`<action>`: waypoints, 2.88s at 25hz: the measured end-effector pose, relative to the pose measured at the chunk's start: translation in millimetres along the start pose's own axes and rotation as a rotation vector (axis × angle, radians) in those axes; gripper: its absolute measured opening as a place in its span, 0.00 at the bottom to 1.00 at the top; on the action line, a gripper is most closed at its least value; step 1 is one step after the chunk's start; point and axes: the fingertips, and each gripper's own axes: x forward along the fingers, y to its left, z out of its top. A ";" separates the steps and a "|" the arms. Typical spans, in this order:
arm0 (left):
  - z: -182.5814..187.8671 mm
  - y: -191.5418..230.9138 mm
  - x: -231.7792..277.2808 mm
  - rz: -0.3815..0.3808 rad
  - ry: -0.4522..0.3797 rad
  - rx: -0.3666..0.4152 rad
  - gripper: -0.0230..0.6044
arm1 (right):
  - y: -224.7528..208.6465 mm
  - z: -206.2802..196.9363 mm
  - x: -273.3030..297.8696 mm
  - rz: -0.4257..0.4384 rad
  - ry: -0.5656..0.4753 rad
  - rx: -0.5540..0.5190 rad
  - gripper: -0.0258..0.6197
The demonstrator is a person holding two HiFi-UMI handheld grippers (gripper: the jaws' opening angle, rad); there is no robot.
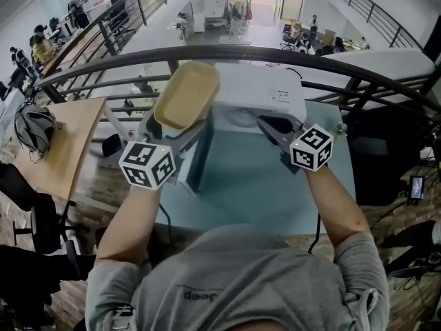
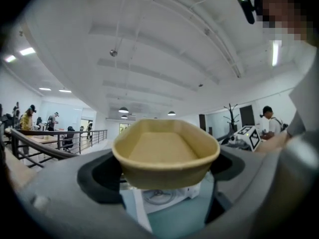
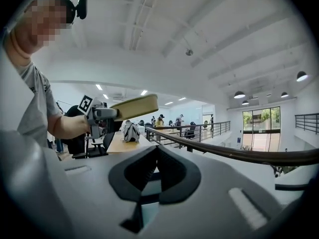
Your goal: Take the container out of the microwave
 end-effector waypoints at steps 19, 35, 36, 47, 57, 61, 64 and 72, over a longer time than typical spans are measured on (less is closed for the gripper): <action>-23.4 -290.2 120.1 -0.301 0.037 -0.047 0.87 | -70.9 -27.9 -300.7 -0.272 -0.011 0.036 0.05; -137.0 -445.9 188.0 -0.449 0.143 -0.071 0.87 | -66.2 -103.8 -450.2 -0.451 0.031 0.075 0.05; -145.7 -451.4 190.6 -0.452 0.154 -0.071 0.87 | -65.7 -109.7 -455.8 -0.457 0.034 0.083 0.05; -235.7 -492.2 223.5 -0.470 0.243 -0.063 0.87 | -71.2 -160.3 -497.6 -0.496 0.064 0.162 0.05; -319.1 -537.4 251.6 -0.497 0.342 -0.017 0.87 | -74.2 -205.7 -527.2 -0.519 0.091 0.236 0.05; -353.8 -552.0 261.2 -0.501 0.387 -0.003 0.87 | -73.5 -219.2 -539.3 -0.531 0.098 0.256 0.05; -379.6 -562.3 265.6 -0.503 0.426 0.005 0.87 | -73.5 -230.9 -546.2 -0.544 0.098 0.274 0.05; -426.1 -582.5 272.6 -0.511 0.489 0.043 0.87 | -69.6 -257.6 -558.4 -0.562 0.107 0.303 0.05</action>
